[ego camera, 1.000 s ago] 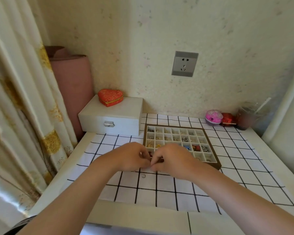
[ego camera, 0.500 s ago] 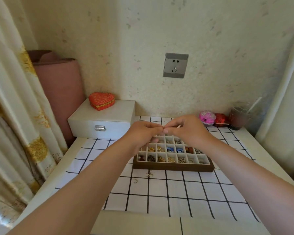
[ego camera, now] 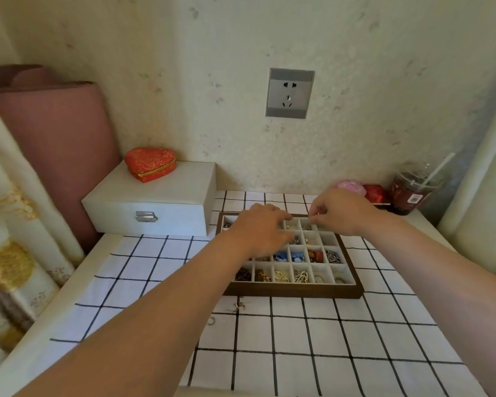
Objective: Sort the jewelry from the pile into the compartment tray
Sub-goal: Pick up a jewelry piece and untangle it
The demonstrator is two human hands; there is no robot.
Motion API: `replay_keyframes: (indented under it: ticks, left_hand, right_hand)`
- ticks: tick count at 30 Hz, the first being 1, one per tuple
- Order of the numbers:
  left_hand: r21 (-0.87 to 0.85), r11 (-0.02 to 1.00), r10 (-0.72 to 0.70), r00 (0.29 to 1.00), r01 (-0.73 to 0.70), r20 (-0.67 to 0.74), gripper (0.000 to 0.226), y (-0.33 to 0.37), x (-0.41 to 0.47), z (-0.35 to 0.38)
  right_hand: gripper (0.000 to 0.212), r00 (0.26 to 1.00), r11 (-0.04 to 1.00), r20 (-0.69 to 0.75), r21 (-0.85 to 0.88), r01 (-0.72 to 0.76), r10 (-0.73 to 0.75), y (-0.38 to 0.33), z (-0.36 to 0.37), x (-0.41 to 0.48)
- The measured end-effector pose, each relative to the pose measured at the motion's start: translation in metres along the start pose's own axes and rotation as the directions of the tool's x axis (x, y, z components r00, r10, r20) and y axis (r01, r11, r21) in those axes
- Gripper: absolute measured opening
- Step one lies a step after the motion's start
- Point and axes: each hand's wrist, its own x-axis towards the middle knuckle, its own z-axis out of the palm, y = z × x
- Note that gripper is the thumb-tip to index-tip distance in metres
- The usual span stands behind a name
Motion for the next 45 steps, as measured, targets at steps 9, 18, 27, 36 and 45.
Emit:
replay_keyframes:
  ticks: [9,18,27,36,45]
  left_hand:
    - [-0.004,1.0,0.023,0.999,-0.022,0.028,0.052,-0.006,0.0,0.006]
    - [-0.028,1.0,0.006,0.999,-0.005,0.039,0.045,-0.011,0.0,0.004]
    - [0.012,0.999,0.043,0.999,-0.043,-0.002,0.044,-0.011,-0.017,-0.006]
    - [0.014,0.998,0.066,0.997,-0.066,-0.033,0.011,-0.022,-0.078,-0.036]
    - [0.096,0.995,-0.006,0.988,-0.009,0.155,0.011,-0.037,-0.141,-0.044]
  right_hand:
    - [0.019,0.993,0.94,0.118,-0.335,0.062,-0.023,-0.013,0.008,0.011]
    - [0.03,0.981,0.992,0.187,-0.123,-0.022,0.045,-0.007,0.003,0.004]
    - [0.03,0.991,0.995,0.128,-0.092,-0.034,0.046,-0.01,0.003,-0.004]
    - [0.02,0.969,0.968,-0.037,0.048,0.246,-0.244,-0.09,0.0,-0.058]
    - [0.024,0.93,0.933,0.086,-0.022,0.359,-0.356,-0.133,0.03,-0.093]
